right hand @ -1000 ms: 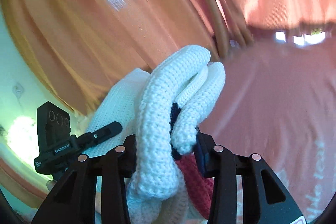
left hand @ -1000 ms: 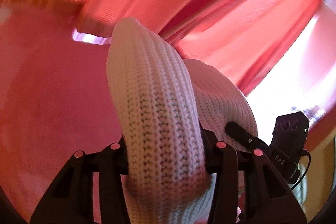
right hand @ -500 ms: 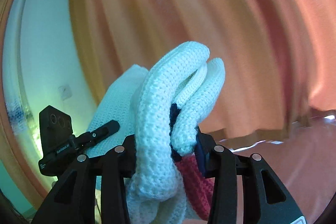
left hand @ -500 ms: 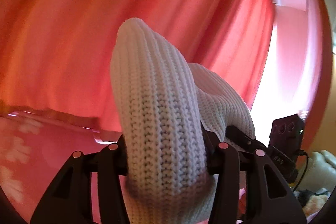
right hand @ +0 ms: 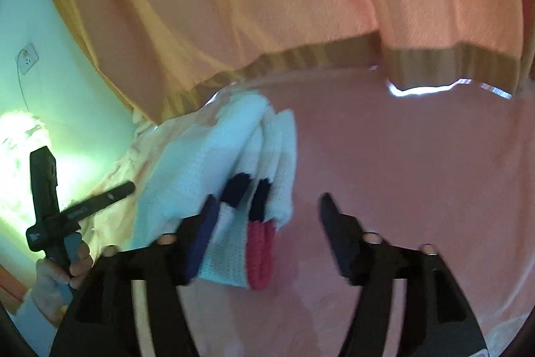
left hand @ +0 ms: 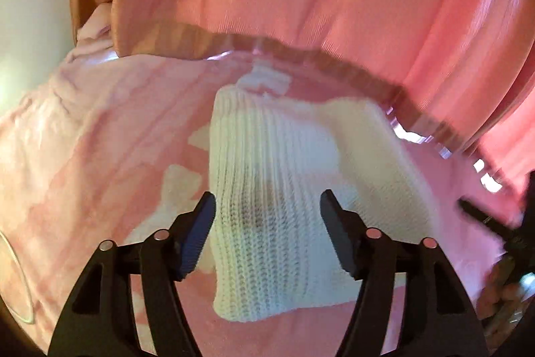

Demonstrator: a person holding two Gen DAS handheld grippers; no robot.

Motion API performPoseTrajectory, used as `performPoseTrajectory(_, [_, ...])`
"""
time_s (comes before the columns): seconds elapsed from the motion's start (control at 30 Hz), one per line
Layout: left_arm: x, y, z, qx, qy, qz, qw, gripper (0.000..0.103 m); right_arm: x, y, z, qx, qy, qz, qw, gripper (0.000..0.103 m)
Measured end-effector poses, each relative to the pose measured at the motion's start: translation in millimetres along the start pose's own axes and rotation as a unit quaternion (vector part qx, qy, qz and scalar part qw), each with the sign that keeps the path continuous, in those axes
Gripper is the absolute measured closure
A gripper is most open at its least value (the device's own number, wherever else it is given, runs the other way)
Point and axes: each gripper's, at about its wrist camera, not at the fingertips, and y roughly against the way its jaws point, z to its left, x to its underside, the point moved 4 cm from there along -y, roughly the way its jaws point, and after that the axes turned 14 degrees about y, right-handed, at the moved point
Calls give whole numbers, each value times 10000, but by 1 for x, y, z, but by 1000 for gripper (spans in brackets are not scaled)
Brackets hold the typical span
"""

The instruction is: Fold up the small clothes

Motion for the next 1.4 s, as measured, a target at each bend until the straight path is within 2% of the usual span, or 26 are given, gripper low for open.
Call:
performPoseTrajectory(0.1, [-4, 1, 8, 354, 512, 72, 9980, 25, -1, -12, 10, -311, -169, 86, 9993, 22])
performPoseTrajectory(0.17, [-5, -14, 15, 421, 856, 219, 9952, 24, 0, -31, 11, -578, -434, 190, 9972, 21])
performPoseTrajectory(0.23, [-4, -26, 22, 478, 1171, 415, 9911, 24, 4, -45, 6, -661, -607, 267, 9956, 19])
performPoseTrajectory(0.33, [-4, -45, 29, 266, 1298, 473, 9900, 24, 4, -76, -4, -616, -817, 561, 9932, 18])
performPoseTrajectory(0.43, [-2, -63, 31, 67, 1209, 542, 9912, 24, 10, -99, -3, -961, -984, 773, 9875, 19])
performPoseTrajectory(0.5, [1, -78, 36, 54, 1290, 751, 9888, 24, 13, -111, -1, -1188, -1085, 886, 9830, 40])
performPoseTrajectory(0.53, [1, -84, 37, 116, 1322, 877, 9873, 24, 15, -117, 2, -1312, -1130, 918, 9806, 47])
performPoseTrajectory(0.57, [1, -87, 38, 171, 1359, 943, 9861, 26, 14, -117, 3, -1272, -1076, 838, 9825, 59])
performPoseTrajectory(0.63, [-2, -90, 39, 287, 1438, 973, 9844, 38, 4, -104, 10, -1051, -788, 643, 9893, 67])
performPoseTrajectory(0.67, [-4, -87, 36, 340, 1429, 935, 9847, 49, -4, -93, 14, -1001, -716, 503, 9911, 70])
performPoseTrajectory(0.7, [-7, -82, 30, 396, 1359, 906, 9858, 55, -12, -81, 19, -988, -675, 351, 9922, 72])
performPoseTrajectory(0.77, [-11, -66, 13, 677, 1167, 793, 9877, 56, -27, -49, 34, -914, -510, 35, 9945, 73])
performPoseTrajectory(0.83, [-6, -65, 1, 808, 974, 848, 9883, 54, -26, -30, 40, -614, -296, -128, 9976, 72])
performPoseTrajectory(0.87, [-1, -72, -1, 689, 850, 909, 9898, 49, -20, -30, 37, -393, -135, -47, 9991, 67])
performPoseTrajectory(0.93, [15, -90, 2, 69, 520, 986, 9937, 41, 4, -54, 21, 234, 208, 594, 9977, 63])
performPoseTrajectory(0.97, [18, -90, 1, 27, 458, 895, 9949, 37, 16, -63, 9, 471, 132, 845, 9952, 61])
performPoseTrajectory(1.0, [17, -82, -6, 0, 371, 823, 9959, 37, 22, -60, 1, 362, -121, 724, 9966, 61])
performPoseTrajectory(1.03, [15, -71, -11, -105, 284, 703, 9971, 38, 20, -49, -2, 323, -431, 540, 9971, 62])
performPoseTrajectory(1.07, [12, -58, -16, -131, 214, 487, 9985, 39, 13, -39, 1, 403, -410, 401, 9975, 65])
performPoseTrajectory(1.13, [9, -22, -27, -41, 71, -34, 10000, 39, -8, -13, 28, 537, 199, -79, 9983, 69])
performPoseTrajectory(1.2, [15, -2, -36, -30, -106, -242, 9996, 39, -18, -5, 54, 370, 635, -188, 9971, 85])
performPoseTrajectory(1.23, [18, -3, -40, -61, -194, -275, 9994, 38, -16, -10, 68, 168, 801, -55, 9966, 89])
performPoseTrajectory(1.27, [22, -7, -42, -160, -308, -195, 9992, 37, -9, -18, 77, 9, 917, 176, 9956, 98])
performPoseTrajectory(1.3, [29, -16, -43, -289, -457, -41, 9985, 37, -1, -33, 82, -17, 1066, 456, 9933, 103])
performPoseTrajectory(1.37, [48, -47, -32, -919, -827, 281, 9919, 35, 30, -73, 66, 462, 1303, 1282, 9821, 103])
performPoseTrajectory(1.4, [53, -56, -28, -961, -916, 343, 9906, 32, 35, -81, 58, 346, 1169, 1288, 9841, 103])
